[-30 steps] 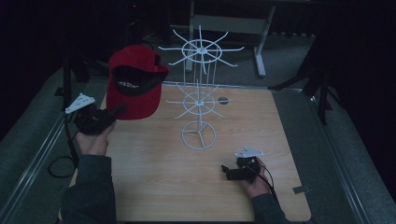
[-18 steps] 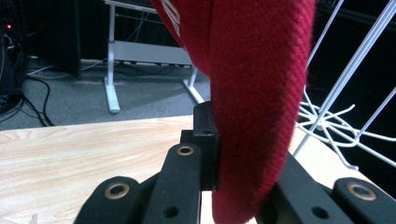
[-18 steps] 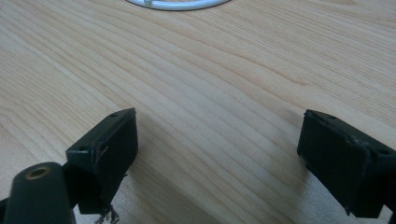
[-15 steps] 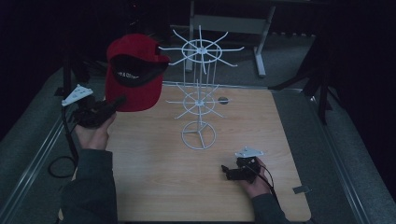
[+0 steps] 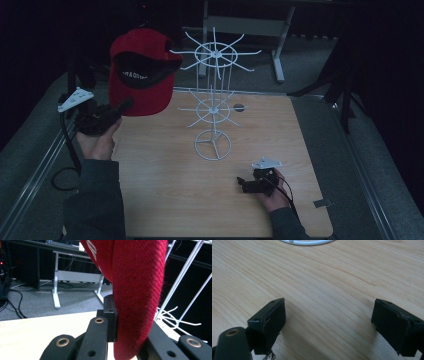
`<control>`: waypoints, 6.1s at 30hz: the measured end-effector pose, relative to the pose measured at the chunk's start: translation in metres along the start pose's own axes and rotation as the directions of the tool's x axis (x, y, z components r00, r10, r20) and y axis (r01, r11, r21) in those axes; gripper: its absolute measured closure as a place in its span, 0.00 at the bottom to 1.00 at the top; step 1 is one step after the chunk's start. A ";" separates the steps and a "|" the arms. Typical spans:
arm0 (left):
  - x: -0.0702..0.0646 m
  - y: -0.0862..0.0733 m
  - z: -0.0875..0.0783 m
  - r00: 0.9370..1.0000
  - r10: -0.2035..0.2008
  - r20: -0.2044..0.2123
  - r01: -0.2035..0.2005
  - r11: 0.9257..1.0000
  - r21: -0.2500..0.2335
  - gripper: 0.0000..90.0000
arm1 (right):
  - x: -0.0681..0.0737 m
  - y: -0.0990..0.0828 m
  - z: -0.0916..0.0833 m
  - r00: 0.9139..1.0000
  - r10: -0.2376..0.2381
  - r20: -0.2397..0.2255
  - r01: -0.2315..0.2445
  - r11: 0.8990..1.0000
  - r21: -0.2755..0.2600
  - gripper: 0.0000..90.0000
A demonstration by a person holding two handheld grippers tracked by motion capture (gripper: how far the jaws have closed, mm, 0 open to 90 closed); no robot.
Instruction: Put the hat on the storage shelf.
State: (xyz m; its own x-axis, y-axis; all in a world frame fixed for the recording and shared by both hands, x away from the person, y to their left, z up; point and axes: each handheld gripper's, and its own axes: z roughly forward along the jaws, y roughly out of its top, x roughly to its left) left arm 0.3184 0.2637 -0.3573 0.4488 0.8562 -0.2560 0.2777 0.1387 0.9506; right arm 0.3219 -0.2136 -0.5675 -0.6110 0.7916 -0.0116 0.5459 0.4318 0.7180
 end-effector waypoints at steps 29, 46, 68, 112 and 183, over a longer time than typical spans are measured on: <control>-0.019 0.014 -0.026 0.999 0.017 0.041 -0.013 0.995 -0.100 0.95 | 0.000 0.000 0.000 1.000 0.000 -0.001 0.000 1.000 0.002 0.13; -0.025 0.001 -0.033 0.999 0.023 0.045 -0.018 0.994 -0.106 0.95 | 0.000 0.000 0.000 1.000 -0.001 -0.001 0.001 1.000 0.001 0.13; -0.032 -0.028 -0.028 0.997 0.071 0.022 -0.068 0.992 -0.107 0.95 | 0.000 0.000 0.000 1.000 -0.005 0.000 0.005 1.000 -0.001 0.13; -0.025 -0.096 -0.014 0.994 0.101 0.029 -0.100 0.994 -0.035 0.83 | 0.000 0.000 0.000 1.000 -0.004 0.001 0.004 1.000 -0.003 0.14; 0.005 -0.149 0.000 0.997 0.002 -0.082 0.009 0.992 0.129 0.34 | 0.000 0.000 0.000 1.000 -0.003 -0.001 0.003 1.000 0.000 0.13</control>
State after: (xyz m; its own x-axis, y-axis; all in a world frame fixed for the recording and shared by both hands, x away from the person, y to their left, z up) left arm 0.2790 0.2470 -0.5005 0.3782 0.8943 -0.2391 0.3892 0.0808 0.9176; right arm 0.3218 -0.2139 -0.5677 -0.6131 0.7899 -0.0134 0.5438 0.4344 0.7180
